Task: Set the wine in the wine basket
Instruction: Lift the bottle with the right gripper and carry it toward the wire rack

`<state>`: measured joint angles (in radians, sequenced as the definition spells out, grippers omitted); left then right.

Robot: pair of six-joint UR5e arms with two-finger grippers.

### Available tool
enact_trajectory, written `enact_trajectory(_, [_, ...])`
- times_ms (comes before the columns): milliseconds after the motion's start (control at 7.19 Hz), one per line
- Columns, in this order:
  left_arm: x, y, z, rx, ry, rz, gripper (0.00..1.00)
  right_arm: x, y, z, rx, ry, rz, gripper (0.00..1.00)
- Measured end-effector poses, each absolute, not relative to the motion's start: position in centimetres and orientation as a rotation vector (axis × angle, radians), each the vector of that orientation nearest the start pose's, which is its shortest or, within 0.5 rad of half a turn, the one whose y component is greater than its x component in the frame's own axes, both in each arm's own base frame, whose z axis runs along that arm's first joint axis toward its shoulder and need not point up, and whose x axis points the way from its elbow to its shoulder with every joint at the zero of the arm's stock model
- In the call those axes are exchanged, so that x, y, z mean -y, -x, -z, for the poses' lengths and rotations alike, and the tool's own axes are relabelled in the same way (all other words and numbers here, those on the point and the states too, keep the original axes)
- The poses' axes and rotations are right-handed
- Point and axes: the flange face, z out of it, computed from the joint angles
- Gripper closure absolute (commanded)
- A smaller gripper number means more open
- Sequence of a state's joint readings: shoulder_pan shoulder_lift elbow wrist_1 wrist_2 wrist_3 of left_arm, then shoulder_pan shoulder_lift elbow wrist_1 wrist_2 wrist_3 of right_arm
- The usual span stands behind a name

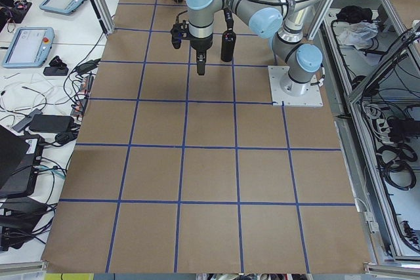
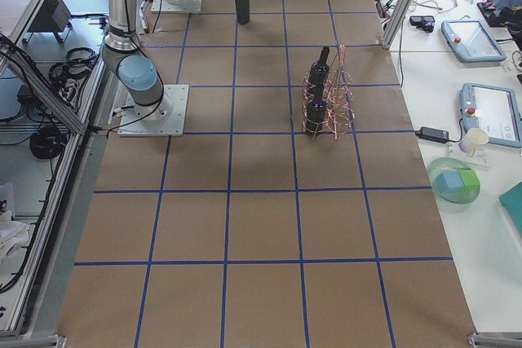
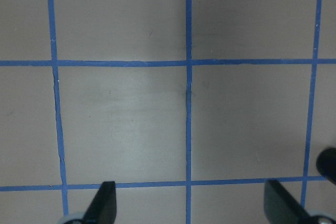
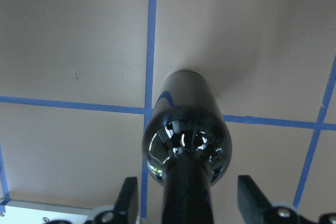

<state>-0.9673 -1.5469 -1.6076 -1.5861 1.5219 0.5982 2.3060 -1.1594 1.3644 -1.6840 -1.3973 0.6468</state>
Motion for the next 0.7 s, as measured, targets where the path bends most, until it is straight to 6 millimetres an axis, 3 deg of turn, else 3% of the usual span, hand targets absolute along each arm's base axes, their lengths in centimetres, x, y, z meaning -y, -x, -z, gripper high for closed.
enact_trajectory(139, [47.26, -15.82, -48.00, -3.198, 0.010, 0.007, 0.00, 37.54, -54.48, -36.48, -3.052, 0.123, -0.280, 0.78])
enact_trajectory(278, [47.25, -15.83, -48.01, -3.198, 0.011, 0.007, 0.00, 37.50, -54.52, -36.40, -3.052, 0.124, -0.281, 1.00])
enact_trajectory(695, [47.27, -15.83, -47.99, -3.198, 0.010, 0.007, 0.00, 37.64, -54.68, -36.09, -3.046, 0.127, -0.294, 1.00])
